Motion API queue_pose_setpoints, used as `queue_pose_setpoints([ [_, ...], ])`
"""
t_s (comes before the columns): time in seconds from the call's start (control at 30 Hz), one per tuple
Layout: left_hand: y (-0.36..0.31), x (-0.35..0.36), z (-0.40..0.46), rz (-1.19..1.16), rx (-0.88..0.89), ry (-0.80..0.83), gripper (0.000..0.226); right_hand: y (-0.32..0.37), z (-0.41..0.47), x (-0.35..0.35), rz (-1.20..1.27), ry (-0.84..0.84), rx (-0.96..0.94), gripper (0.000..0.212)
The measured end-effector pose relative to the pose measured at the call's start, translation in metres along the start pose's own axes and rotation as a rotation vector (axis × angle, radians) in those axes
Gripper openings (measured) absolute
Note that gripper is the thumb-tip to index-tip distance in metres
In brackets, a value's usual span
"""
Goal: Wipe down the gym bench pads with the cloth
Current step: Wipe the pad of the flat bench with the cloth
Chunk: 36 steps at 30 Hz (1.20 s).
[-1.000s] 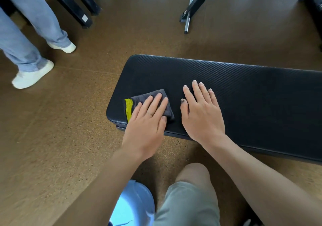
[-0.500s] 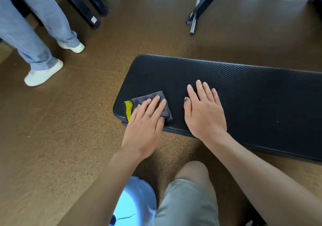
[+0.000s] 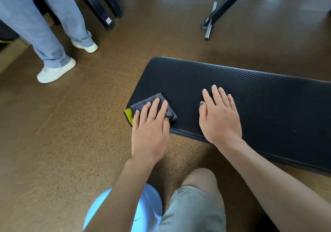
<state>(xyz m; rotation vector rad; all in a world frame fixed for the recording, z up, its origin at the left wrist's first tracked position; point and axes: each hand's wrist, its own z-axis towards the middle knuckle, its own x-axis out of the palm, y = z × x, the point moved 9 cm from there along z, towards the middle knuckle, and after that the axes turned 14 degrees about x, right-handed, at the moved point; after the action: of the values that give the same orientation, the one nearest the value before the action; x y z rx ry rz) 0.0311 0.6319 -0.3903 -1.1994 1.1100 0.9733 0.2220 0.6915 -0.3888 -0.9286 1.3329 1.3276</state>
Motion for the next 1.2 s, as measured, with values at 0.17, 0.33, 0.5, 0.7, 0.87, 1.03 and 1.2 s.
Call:
queue_pose_setpoints([
  [0.17, 0.017, 0.002, 0.019, -0.033, 0.023, 0.002, 0.054, 0.0, 0.003, 0.0, 0.007, -0.012, -0.012, 0.059],
  [0.33, 0.059, -0.006, 0.088, -0.137, -0.161, 0.025, 0.051, 0.001, 0.005, -0.001, 0.018, -0.009, -0.008, 0.061],
  [0.5, 0.053, -0.007, 0.041, -0.145, -0.178, -0.084, 0.05, -0.001, 0.002, -0.002, 0.005, -0.016, -0.003, 0.061],
  [0.7, 0.054, 0.003, 0.023, -0.257, -0.271, -0.184, 0.051, 0.0, 0.004, 0.0, -0.012, -0.004, 0.008, 0.063],
  [0.87, 0.095, -0.01, 0.062, -0.412, -0.41, -0.105, 0.048, 0.001, 0.006, 0.0, -0.007, -0.009, 0.002, 0.062],
  [1.03, 0.087, -0.009, 0.028, -0.544, -0.477, -0.298, 0.051, 0.002, 0.002, -0.002, -0.019, -0.025, 0.002, 0.061],
  [1.2, 0.071, 0.007, -0.005, -0.786, -0.633, -0.527, 0.054, 0.004, 0.005, -0.001, -0.04, -0.014, 0.005, 0.063],
])
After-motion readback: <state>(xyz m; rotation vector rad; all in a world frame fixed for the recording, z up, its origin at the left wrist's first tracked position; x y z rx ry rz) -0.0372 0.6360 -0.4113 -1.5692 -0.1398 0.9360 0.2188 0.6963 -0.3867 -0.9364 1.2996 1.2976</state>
